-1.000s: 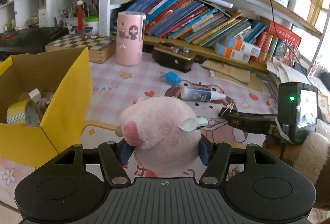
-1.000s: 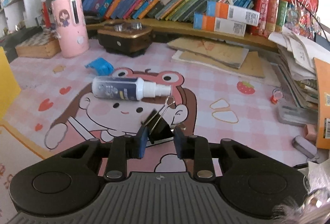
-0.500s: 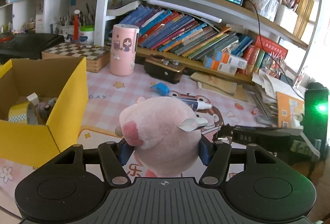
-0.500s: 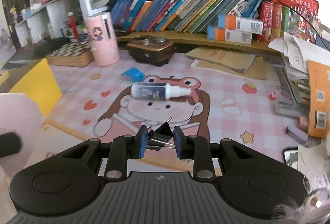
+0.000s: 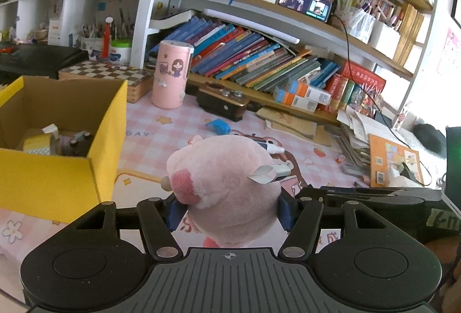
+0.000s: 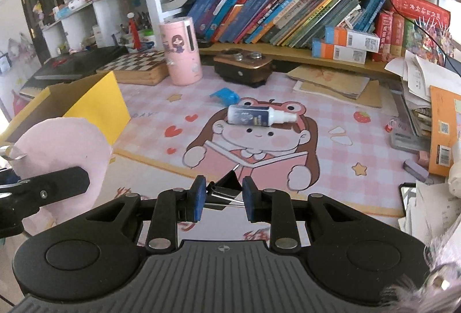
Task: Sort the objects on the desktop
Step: 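Carry the plush pig and binder clip with both grippers toward the yellow box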
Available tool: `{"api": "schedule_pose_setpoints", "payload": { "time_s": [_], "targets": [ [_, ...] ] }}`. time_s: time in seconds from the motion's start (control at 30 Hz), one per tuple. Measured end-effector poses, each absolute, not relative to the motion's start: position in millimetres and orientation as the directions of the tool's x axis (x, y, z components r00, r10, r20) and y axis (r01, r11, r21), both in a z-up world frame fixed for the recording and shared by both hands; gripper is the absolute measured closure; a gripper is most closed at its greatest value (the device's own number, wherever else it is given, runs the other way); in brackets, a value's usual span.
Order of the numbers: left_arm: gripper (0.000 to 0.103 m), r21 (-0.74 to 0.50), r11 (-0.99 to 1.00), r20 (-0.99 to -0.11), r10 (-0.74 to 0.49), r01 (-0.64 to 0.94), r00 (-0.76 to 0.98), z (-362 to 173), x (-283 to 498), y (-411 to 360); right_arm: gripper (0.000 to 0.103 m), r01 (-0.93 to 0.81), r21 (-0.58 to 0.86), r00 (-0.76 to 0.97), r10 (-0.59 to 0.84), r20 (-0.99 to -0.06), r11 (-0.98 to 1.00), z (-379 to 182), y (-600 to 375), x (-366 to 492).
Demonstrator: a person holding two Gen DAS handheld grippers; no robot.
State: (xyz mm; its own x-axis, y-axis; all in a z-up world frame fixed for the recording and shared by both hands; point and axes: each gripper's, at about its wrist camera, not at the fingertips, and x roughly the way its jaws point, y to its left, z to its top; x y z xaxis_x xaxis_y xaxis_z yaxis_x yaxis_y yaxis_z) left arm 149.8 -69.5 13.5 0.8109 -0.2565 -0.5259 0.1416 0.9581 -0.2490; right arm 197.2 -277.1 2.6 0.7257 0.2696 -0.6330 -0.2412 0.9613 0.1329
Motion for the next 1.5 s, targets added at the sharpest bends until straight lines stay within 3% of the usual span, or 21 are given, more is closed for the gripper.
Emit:
{"api": "schedule_pose_setpoints", "payload": {
  "time_s": [0.9,1.5],
  "targets": [
    [0.041,-0.303,0.943,-0.572,-0.295,0.137,0.765,-4.4,36.7,54.4,0.078,-0.254,0.114,0.692,0.263,-0.672,0.961,-6.1,-146.8,65.2],
    [0.041,-0.310,0.950,-0.563,-0.220,0.042,0.797,-4.2,-30.2,130.1,0.078,-0.362,0.113,0.650,0.337,-0.681,0.925,-7.8,-60.4,5.2]
  ]
}}
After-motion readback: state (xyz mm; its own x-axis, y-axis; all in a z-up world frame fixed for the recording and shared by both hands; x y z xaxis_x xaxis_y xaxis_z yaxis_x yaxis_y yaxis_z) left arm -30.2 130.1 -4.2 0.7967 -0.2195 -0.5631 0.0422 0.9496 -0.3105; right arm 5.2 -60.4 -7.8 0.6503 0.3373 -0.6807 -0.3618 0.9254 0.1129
